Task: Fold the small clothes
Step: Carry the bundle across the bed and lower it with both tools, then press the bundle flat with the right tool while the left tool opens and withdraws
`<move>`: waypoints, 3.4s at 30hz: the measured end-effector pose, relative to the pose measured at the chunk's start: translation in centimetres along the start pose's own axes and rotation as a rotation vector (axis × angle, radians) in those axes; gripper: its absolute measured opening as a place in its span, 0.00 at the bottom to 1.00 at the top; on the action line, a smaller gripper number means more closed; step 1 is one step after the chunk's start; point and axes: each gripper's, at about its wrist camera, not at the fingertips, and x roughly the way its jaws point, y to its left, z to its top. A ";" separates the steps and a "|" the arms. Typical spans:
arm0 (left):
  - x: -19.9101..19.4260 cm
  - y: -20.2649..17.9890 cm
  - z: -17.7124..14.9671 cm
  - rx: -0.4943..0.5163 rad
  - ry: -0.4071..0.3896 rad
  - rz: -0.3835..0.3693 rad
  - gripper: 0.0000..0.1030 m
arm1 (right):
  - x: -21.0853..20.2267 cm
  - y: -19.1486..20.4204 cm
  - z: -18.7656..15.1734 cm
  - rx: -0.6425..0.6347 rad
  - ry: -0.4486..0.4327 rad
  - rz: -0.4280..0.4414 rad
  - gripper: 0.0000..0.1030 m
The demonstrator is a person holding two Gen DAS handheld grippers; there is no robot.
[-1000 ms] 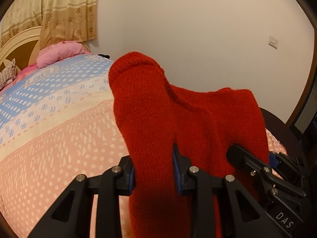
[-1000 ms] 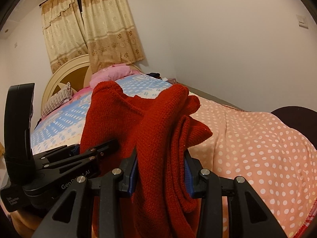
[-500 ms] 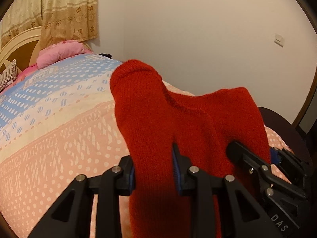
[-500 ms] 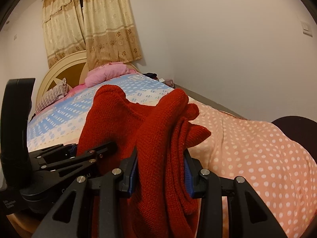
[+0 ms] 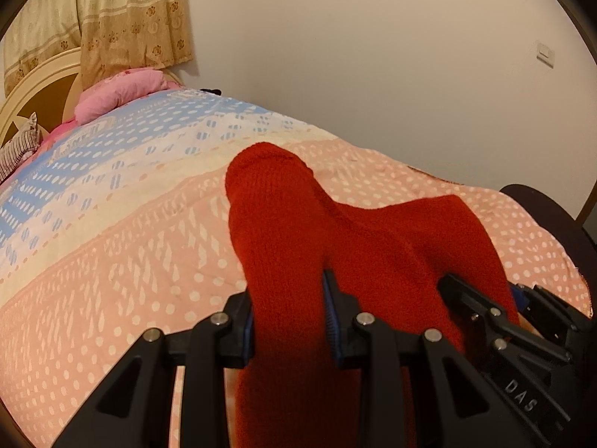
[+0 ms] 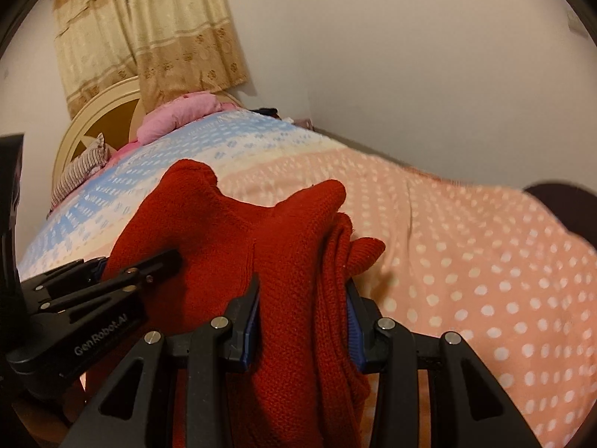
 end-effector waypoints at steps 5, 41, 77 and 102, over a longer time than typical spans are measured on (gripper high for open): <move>0.8 -0.1 0.0 -0.002 0.014 0.010 0.30 | 1.0 -0.8 -0.2 0.028 0.024 0.017 0.38; 9.3 3.4 4.3 -0.156 0.183 -0.128 0.63 | 11.3 -3.0 5.7 -0.036 0.196 0.065 0.22; -6.0 4.9 -7.7 -0.137 0.074 -0.132 0.78 | -5.6 -1.9 -7.9 0.071 0.250 0.127 0.33; -10.4 3.8 -11.6 -0.021 0.049 -0.057 0.58 | -11.5 0.1 -12.3 -0.040 0.303 0.076 0.21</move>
